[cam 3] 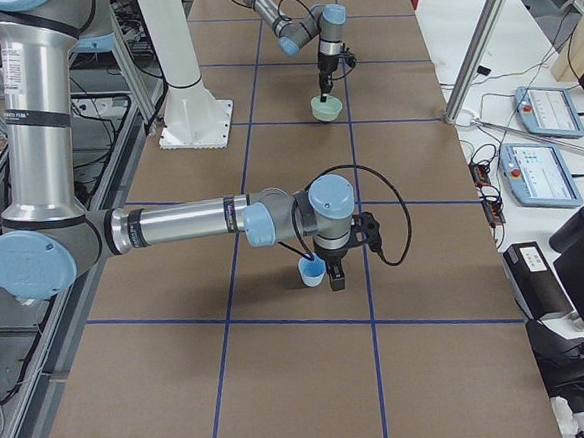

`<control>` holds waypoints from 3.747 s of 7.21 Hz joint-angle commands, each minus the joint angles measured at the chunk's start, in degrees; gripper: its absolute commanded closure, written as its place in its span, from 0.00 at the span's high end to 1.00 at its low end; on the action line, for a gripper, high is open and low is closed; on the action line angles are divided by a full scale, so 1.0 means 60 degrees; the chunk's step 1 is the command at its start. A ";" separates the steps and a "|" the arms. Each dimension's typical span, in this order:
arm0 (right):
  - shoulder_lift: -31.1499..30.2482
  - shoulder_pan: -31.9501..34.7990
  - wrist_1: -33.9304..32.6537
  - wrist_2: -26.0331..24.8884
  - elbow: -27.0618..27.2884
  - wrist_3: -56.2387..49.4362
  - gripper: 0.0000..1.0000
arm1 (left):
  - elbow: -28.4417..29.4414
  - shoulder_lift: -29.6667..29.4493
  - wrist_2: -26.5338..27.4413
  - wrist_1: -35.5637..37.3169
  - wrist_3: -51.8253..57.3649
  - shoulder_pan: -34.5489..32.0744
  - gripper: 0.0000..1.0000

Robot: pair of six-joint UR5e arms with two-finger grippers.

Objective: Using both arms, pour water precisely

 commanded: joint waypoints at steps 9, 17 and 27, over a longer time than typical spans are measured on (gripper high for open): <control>0.0000 0.0000 0.0000 0.0015 0.0000 0.0000 1.00 | 0.0149 -0.0046 0.0166 0.0071 -0.0004 0.0082 0.00; 0.0000 0.0000 0.0000 0.0015 0.0000 0.0000 1.00 | 0.0106 0.0042 0.0181 0.0071 -0.0033 0.0097 1.00; -0.1216 -0.1623 1.1458 -0.0463 -0.3415 0.1428 1.00 | -0.4362 0.3425 0.0078 0.0203 -0.0209 -0.1001 1.00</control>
